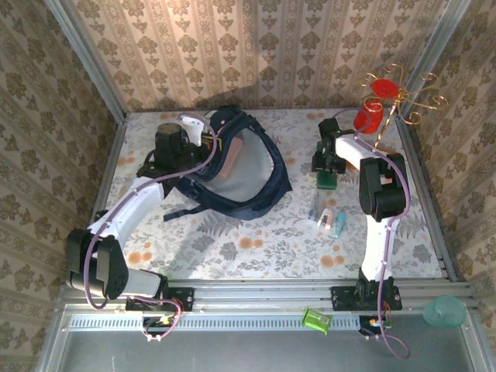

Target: Pack the student bag

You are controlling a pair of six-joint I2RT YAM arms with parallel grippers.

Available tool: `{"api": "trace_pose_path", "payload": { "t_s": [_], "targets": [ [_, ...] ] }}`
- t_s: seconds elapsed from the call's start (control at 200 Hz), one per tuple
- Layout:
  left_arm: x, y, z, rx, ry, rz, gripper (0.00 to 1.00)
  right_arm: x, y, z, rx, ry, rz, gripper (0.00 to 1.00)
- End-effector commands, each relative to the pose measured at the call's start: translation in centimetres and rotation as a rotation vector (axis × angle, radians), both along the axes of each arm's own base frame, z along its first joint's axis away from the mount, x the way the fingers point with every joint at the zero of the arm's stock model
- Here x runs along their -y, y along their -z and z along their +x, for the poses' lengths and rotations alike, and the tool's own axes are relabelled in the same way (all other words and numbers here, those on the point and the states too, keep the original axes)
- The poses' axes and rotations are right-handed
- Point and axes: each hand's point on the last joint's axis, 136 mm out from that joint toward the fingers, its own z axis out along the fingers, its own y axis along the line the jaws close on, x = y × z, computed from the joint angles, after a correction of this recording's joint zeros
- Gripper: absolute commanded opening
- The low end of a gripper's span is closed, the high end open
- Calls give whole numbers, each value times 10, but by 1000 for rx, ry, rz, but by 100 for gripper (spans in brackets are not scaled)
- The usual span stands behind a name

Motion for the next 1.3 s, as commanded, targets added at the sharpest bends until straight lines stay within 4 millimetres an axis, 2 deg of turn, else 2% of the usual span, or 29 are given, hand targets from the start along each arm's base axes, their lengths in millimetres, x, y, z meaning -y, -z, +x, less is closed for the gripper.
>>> {"api": "trace_pose_path", "payload": {
  "t_s": [0.0, 0.09, 0.195, 0.275, 0.34, 0.405, 0.495, 0.585, 0.705, 0.775, 0.88, 0.94, 1.02, 1.105, 1.225, 1.295],
  "targets": [
    [3, -30, 1, 115, 15, -11, 0, -7, 4, -5, -48, -37, 45, 55],
    [2, -30, 1, 115, 11, -9, 0, -12, -20, 1, 15, -55, 28, 50],
    [2, -30, 2, 114, 6, -12, 0, -36, -73, 1, 148, -86, 54, 49],
    [3, -31, 3, 114, 5, -23, 0, -72, -118, -8, 281, -107, 148, 48],
    [4, -32, 3, 114, 7, -32, 0, -101, -140, -22, 348, -94, 266, 47],
    [5, -34, 3, 119, 5, -45, 0, -144, -153, -29, 406, -86, 454, 46],
    [7, -40, 3, 128, 7, -64, 0, -205, -153, -41, 397, -76, 644, 47],
    [8, -47, 4, 130, 4, -88, 0, -246, -150, -38, 398, -32, 756, 47],
    [11, -60, 2, 126, 11, -124, 0, -276, -131, -19, 378, 71, 828, 48],
    [14, -67, -2, 134, 19, -138, 0, -286, -123, -3, 385, 109, 815, 49],
    [19, -73, -6, 142, 27, -144, 0, -304, -118, 21, 394, 134, 814, 55],
    [19, -74, -6, 142, 24, -144, 0, -315, -118, 30, 377, 128, 812, 65],
    [18, -74, -6, 142, 20, -138, 0, -316, -113, 30, 372, 110, 784, 79],
    [17, -70, -5, 136, 13, -131, 0, -306, -111, 22, 374, 85, 739, 88],
    [18, -68, -4, 127, 14, -134, 0, -287, -104, 5, 375, 49, 657, 95],
    [18, -65, -4, 117, 11, -138, 0, -284, -104, -2, 362, 18, 669, 95]
  ]
}}
